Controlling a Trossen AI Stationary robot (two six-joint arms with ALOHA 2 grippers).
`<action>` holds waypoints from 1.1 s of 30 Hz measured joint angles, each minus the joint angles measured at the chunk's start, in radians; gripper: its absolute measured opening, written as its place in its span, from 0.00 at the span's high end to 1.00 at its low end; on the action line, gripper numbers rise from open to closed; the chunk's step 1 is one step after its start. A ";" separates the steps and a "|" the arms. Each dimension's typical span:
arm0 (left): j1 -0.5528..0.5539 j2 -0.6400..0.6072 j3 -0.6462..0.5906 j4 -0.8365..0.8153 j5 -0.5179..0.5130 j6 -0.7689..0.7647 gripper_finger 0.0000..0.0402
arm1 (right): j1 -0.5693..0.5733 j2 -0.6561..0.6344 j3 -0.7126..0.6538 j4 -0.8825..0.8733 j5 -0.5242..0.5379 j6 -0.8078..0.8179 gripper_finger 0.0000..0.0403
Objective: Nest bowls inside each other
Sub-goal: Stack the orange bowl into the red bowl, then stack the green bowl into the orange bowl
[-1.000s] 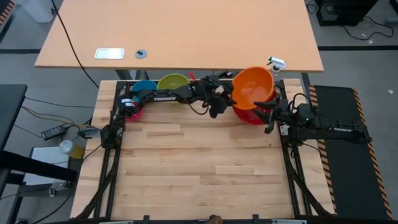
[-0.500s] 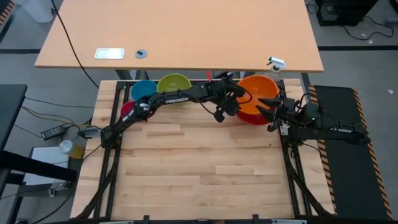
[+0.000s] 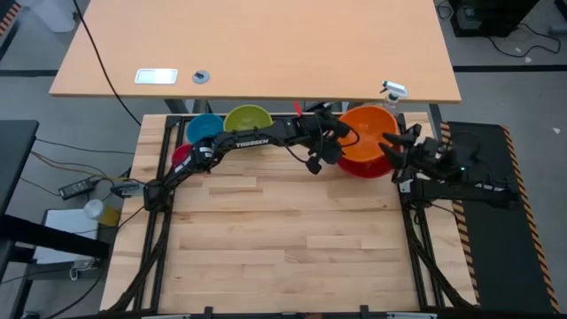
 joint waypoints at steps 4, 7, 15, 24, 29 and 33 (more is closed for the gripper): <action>-0.003 0.032 0.000 0.015 0.021 0.019 0.95 | 0.000 -0.019 0.000 0.080 0.009 -0.045 0.59; -0.011 0.051 -0.002 0.004 0.019 0.073 0.95 | 0.000 -0.020 0.002 0.106 -0.006 -0.049 0.59; -0.026 0.054 -0.002 0.021 -0.011 0.111 0.93 | 0.000 -0.010 0.001 0.076 -0.032 -0.034 0.59; -0.026 0.052 0.001 0.033 -0.042 0.100 0.63 | 0.000 -0.010 0.001 0.062 -0.022 -0.059 0.59; -0.026 0.052 0.039 0.032 -0.043 0.030 0.52 | 0.000 -0.010 0.001 0.051 0.012 -0.070 0.59; -0.025 0.052 0.073 0.030 -0.045 -0.065 0.51 | 0.000 -0.010 0.001 0.043 0.017 -0.075 0.59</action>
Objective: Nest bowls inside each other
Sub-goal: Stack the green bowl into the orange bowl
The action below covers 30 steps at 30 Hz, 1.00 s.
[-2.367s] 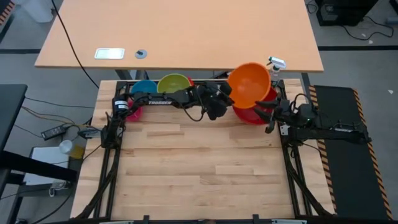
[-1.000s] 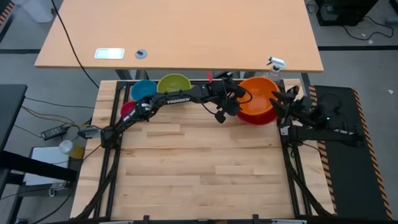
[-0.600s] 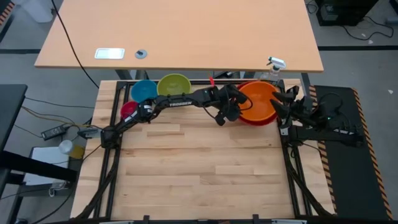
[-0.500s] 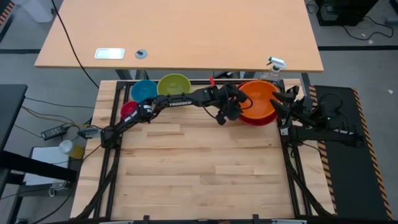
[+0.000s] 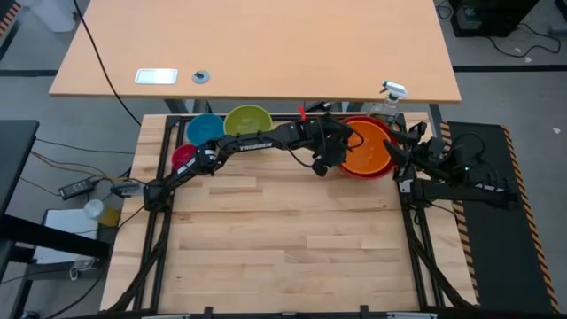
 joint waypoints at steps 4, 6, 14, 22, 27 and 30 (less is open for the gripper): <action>0.001 -0.015 0.001 -0.032 -0.043 -0.060 0.52 | 0.000 0.000 0.000 -0.010 0.001 0.005 0.59; 0.001 -0.024 0.001 -0.069 -0.067 -0.095 0.52 | 0.000 0.000 0.000 -0.020 0.002 0.017 0.59; -0.022 -0.073 0.002 -0.450 -0.562 -0.407 0.52 | -0.001 0.001 -0.001 -0.067 0.047 0.012 0.59; 0.023 -0.079 -0.048 -0.785 -0.614 -0.727 0.52 | -0.001 0.030 -0.001 -0.063 0.056 -0.010 0.59; 0.021 -0.102 -0.057 -0.817 -0.616 -0.752 0.52 | -0.001 0.053 -0.001 -0.075 0.082 -0.010 0.59; 0.011 -0.113 -0.058 -0.817 -0.629 -0.776 0.52 | -0.001 0.057 -0.001 -0.101 0.120 -0.010 0.59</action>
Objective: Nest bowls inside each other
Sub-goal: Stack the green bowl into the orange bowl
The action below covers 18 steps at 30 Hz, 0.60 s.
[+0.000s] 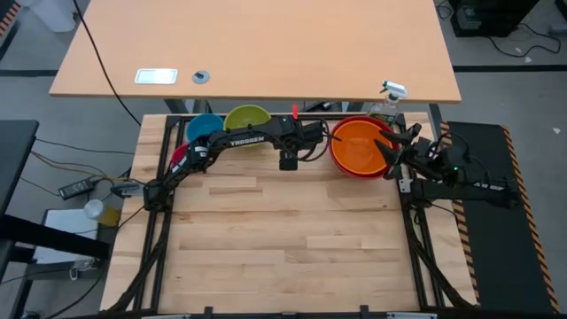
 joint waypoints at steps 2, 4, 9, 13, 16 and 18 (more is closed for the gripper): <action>-0.013 -0.010 -0.001 0.000 -0.023 -0.014 0.52 | 0.000 0.001 0.000 -0.014 0.022 0.000 0.59; -0.029 -0.037 -0.017 0.010 -0.032 -0.023 0.52 | 0.000 0.001 0.000 -0.024 0.035 -0.006 0.59; -0.052 -0.157 -0.284 0.205 -0.049 -0.012 0.52 | 0.000 0.002 0.000 -0.031 0.035 -0.006 0.59; -0.051 -0.338 -0.622 0.454 -0.074 -0.013 0.52 | 0.000 0.002 0.000 -0.039 0.033 -0.003 0.59; -0.054 -0.485 -0.821 0.572 -0.083 -0.058 0.52 | 0.000 0.002 0.000 -0.039 0.032 0.005 0.59; -0.057 -0.564 -0.916 0.586 -0.083 -0.100 0.52 | 0.000 0.002 0.000 -0.037 0.031 0.007 0.59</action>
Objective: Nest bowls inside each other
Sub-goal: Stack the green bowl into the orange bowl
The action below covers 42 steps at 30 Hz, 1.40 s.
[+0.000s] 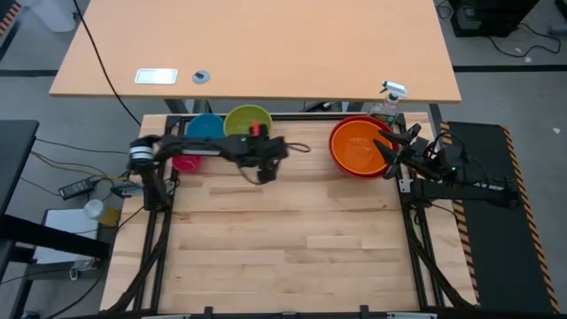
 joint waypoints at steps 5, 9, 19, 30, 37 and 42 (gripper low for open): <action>-0.005 -0.150 -0.186 -0.006 0.000 -0.037 0.52 | 0.000 0.000 0.000 0.004 0.000 -0.004 0.59; 0.018 -0.205 -0.304 0.001 -0.016 0.050 0.52 | -0.001 0.000 0.000 0.005 0.000 -0.006 0.59; 0.081 -0.201 -0.432 0.150 -0.171 0.305 0.52 | -0.001 0.057 0.000 0.035 0.003 -0.006 0.59; 0.227 -0.200 -0.444 0.183 -0.010 0.368 0.53 | -0.003 0.161 0.000 0.074 0.006 -0.031 0.59; 0.266 -0.200 -0.444 0.190 0.040 0.430 0.70 | -0.003 0.179 0.000 0.092 0.007 -0.032 0.59; 0.284 -0.200 -0.443 0.205 0.072 0.469 0.86 | -0.003 0.179 0.000 0.106 0.007 -0.033 0.59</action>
